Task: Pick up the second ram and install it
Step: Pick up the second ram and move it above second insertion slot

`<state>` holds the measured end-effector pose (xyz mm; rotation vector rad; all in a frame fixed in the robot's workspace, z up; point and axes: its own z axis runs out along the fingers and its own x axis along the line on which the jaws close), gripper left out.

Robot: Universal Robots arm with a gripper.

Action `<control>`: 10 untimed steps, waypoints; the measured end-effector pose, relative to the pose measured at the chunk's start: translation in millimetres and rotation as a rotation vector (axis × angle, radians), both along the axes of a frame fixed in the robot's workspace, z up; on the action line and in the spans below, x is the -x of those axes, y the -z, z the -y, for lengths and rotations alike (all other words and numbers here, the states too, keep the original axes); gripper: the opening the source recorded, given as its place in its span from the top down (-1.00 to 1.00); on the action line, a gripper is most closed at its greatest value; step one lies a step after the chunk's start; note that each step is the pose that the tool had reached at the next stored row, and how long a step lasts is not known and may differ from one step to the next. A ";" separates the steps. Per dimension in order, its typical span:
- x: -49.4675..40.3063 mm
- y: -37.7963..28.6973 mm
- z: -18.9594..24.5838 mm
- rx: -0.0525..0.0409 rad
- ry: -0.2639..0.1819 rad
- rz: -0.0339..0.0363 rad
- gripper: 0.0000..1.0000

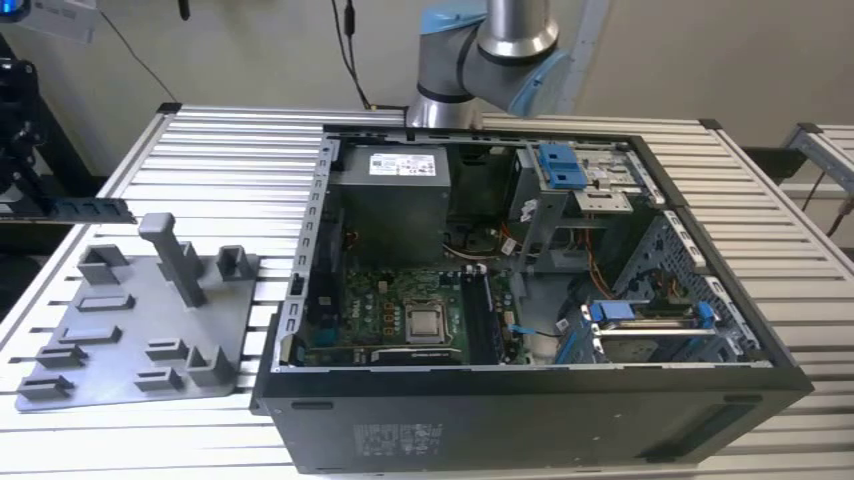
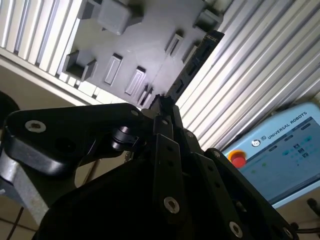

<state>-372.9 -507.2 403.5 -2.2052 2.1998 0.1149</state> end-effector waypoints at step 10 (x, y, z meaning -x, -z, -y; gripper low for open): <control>-32.2 0.0 0.0 -0.0002 0.000 -0.0023 0.72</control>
